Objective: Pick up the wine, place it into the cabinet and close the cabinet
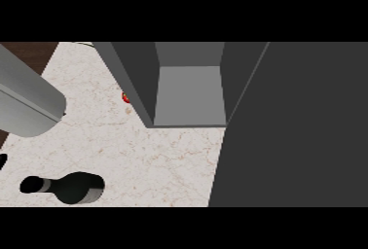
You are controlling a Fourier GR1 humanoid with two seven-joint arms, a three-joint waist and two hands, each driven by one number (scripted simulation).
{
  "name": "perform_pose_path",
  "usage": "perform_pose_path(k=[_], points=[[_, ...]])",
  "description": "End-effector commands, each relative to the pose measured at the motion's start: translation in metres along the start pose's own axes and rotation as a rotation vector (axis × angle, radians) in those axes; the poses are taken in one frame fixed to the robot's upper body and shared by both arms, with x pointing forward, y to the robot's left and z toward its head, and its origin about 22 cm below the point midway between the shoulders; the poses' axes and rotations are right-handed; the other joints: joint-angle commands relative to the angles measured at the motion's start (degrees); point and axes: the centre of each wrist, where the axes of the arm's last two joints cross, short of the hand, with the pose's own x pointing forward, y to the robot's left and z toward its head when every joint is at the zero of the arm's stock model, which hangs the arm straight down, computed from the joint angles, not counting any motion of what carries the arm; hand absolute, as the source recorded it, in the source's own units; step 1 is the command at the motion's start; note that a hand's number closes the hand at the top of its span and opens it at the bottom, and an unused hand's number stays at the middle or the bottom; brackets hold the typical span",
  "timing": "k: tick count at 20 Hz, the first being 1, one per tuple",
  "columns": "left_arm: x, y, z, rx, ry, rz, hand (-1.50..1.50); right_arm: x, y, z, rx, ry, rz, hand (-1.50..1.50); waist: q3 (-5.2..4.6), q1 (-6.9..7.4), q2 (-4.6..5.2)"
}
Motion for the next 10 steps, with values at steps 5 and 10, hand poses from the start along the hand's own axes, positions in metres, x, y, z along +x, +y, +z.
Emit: perform_pose_path(k=[5, 10], points=[[-0.029, 0.003, 0.008, 0.015, -0.011, 0.016, -1.5, 0.029, -0.001, 0.019, -0.061, -0.107, 0.077, -1.5, 0.01, -0.01, 0.11], [-0.047, 0.028, 0.014, 0.057, 0.023, -0.016, -1.5, 0.033, 0.008, 0.031, -0.037, -0.102, 0.044, -1.5, -0.02, -0.44, -0.08]])
